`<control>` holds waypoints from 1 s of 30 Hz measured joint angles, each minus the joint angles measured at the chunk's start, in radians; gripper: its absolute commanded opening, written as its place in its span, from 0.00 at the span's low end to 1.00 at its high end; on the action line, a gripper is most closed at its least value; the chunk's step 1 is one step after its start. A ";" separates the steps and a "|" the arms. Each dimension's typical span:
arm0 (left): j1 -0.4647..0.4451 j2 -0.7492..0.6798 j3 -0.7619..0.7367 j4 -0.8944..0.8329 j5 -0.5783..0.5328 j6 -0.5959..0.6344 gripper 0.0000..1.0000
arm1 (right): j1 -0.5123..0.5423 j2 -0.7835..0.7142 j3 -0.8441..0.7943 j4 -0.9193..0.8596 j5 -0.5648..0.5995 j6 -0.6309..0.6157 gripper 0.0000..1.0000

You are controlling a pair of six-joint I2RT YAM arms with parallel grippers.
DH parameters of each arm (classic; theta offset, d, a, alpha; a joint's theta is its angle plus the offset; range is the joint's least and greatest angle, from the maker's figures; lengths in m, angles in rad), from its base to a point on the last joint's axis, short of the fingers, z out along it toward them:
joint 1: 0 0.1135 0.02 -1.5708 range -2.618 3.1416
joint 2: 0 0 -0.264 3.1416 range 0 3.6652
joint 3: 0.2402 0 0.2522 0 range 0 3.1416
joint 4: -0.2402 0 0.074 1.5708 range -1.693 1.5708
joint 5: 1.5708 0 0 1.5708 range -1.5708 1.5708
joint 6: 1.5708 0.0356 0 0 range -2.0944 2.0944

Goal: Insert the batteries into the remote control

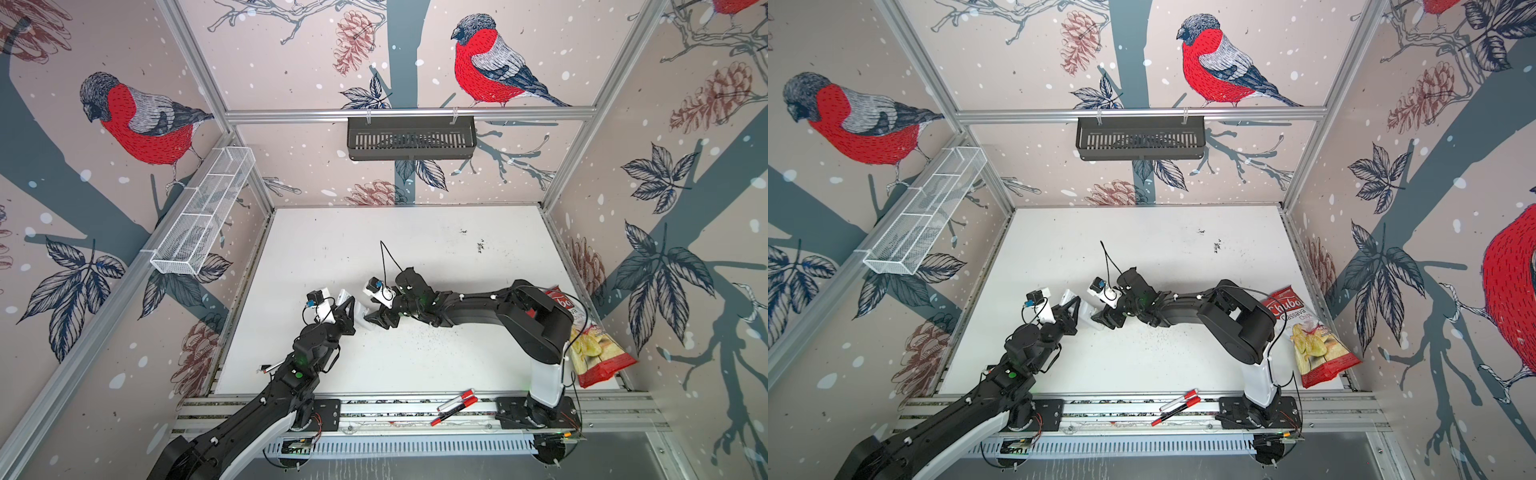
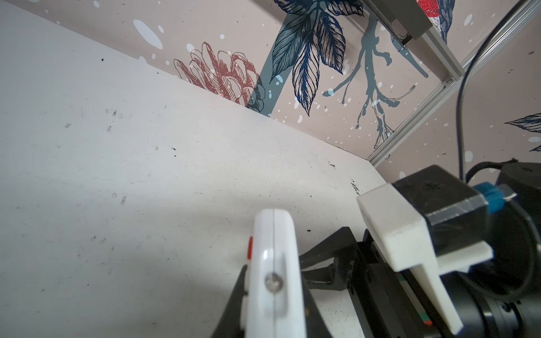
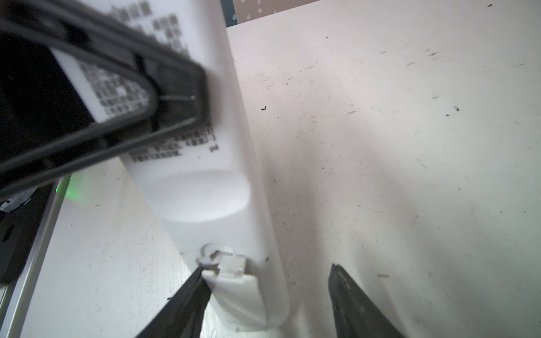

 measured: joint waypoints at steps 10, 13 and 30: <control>0.000 0.000 0.000 0.001 -0.009 0.002 0.00 | 0.003 0.010 0.026 -0.007 -0.010 0.000 0.61; 0.000 0.000 0.000 0.001 -0.016 0.002 0.00 | 0.004 0.014 0.034 -0.014 -0.017 0.000 0.59; 0.000 -0.003 0.000 0.000 -0.029 0.006 0.00 | 0.007 0.029 0.057 -0.048 -0.048 -0.001 0.40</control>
